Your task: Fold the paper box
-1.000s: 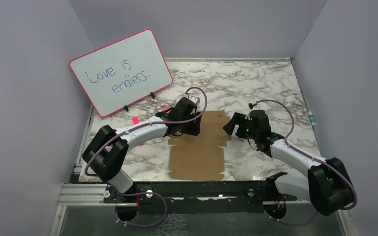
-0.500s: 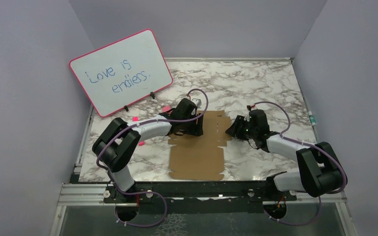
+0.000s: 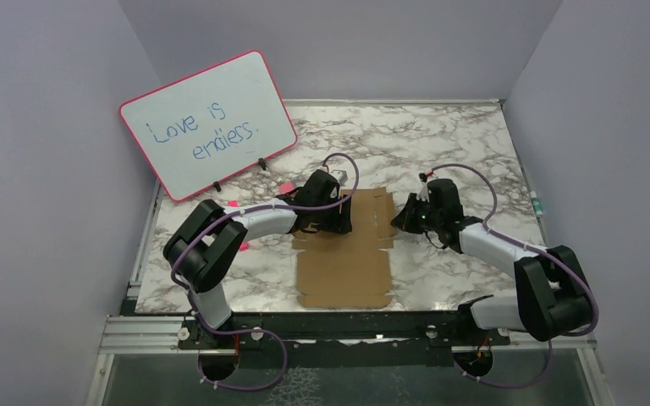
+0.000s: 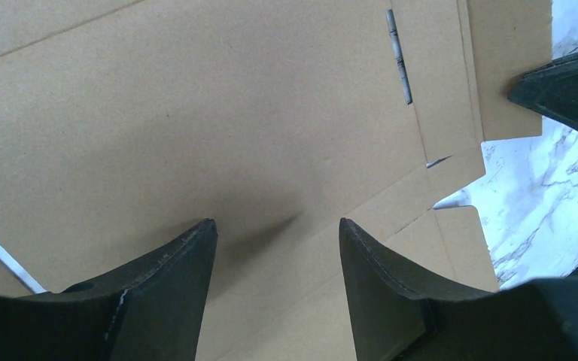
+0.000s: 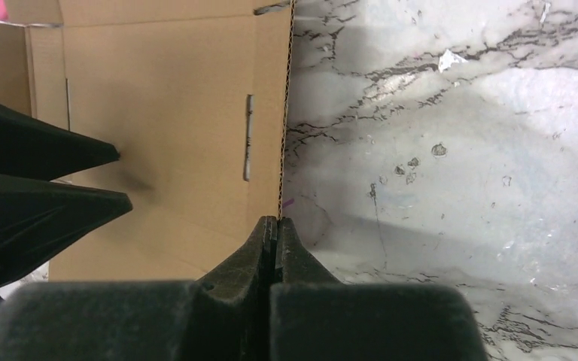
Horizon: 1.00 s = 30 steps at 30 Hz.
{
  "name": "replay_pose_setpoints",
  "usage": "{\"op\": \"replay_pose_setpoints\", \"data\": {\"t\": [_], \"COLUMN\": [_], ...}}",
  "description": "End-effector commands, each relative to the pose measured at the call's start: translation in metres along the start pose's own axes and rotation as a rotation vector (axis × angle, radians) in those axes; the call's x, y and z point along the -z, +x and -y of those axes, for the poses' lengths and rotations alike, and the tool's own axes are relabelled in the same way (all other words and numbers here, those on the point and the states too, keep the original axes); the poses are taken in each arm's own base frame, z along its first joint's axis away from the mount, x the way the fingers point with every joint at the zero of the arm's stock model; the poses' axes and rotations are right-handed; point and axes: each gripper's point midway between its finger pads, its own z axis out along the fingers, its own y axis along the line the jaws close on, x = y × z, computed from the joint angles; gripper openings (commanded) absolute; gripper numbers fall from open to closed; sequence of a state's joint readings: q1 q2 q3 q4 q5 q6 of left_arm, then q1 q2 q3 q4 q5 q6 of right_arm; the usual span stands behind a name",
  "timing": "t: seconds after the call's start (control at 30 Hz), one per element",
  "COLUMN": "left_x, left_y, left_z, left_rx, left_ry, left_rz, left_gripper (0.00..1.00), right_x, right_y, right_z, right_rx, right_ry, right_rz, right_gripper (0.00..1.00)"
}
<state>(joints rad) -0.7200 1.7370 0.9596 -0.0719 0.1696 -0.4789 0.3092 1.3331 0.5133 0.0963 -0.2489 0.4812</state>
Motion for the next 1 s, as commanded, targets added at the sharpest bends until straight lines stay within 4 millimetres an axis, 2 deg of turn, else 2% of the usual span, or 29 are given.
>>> {"op": "replay_pose_setpoints", "data": {"t": [0.0, 0.33, 0.63, 0.77, 0.97], "left_x": [-0.01, -0.016, -0.021, -0.022, -0.024], "left_y": [0.017, 0.017, 0.017, 0.018, 0.018], "left_z": [-0.003, 0.004, 0.01, 0.011, 0.011], "left_rx": [0.034, 0.071, 0.096, 0.111, 0.131], "left_ry": [0.014, 0.055, 0.091, 0.102, 0.108], "left_rz": [-0.055, -0.05, -0.041, -0.033, -0.024], "left_gripper": [0.63, 0.63, 0.63, 0.63, 0.62], "right_x": [0.01, 0.018, 0.019, 0.015, 0.008], "right_y": [-0.011, -0.024, -0.023, -0.02, -0.017], "right_z": [-0.001, -0.004, -0.001, -0.004, -0.023], "right_rx": [0.068, 0.234, 0.38, 0.418, 0.473], "right_ry": [0.05, 0.337, 0.638, 0.696, 0.711], "right_rz": [-0.022, -0.026, -0.03, -0.045, -0.03], "right_gripper": [0.01, 0.01, 0.01, 0.01, 0.02]}}
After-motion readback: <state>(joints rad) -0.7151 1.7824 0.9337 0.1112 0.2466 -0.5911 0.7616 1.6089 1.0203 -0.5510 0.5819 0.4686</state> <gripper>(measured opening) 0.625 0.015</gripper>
